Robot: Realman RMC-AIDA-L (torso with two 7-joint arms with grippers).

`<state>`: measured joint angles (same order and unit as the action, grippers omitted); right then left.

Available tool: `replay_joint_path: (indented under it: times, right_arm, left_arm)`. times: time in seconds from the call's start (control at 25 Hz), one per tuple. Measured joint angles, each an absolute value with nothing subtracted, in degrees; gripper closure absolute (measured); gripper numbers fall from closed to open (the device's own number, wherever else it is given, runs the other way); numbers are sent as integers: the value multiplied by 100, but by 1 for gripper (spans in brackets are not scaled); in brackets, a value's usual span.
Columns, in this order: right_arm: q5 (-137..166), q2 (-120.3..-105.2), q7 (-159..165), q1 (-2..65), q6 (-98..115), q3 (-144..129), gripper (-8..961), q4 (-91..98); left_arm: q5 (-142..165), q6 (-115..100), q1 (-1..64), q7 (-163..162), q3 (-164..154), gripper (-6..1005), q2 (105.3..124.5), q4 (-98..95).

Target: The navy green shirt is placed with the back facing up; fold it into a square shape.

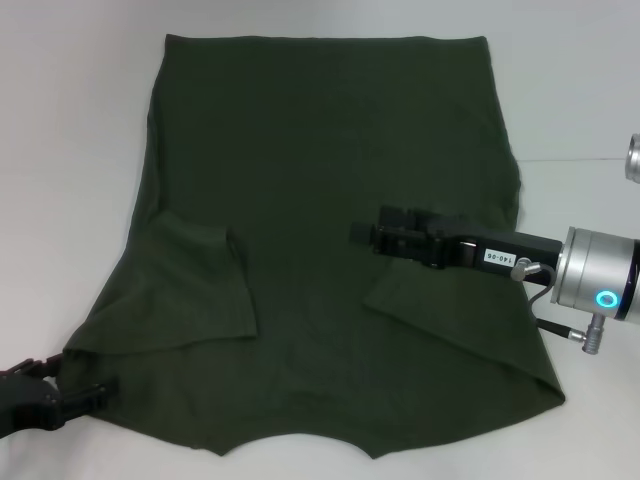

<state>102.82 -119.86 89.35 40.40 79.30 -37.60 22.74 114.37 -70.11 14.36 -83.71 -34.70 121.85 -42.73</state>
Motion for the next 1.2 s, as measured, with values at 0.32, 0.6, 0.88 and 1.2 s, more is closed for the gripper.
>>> replay_joint_path:
  times: [0.32, 0.6, 0.88, 1.2]
  right_arm:
    - [10268, -11988, 8929, 4025, 7952, -3746, 25, 2268]
    - [10265, -11987, 8929, 4016, 7955, -3752, 26, 2267]
    - [10265, -11987, 8911, 4014, 7955, -3733, 26, 2248]
    - [10265, -11987, 8854, 4026, 7954, -3726, 26, 2221]
  left_arm:
    - [11580, -7132, 1511, -8366, -3472, 77, 12199, -4290]
    - [11581, -7137, 1475, -8370, -3462, 77, 12201, -4417]
    - [11581, -7131, 1367, -8416, -3416, 77, 12158, -4519]
    - [11580, -7074, 1294, -8420, -3402, 77, 12158, -4544]
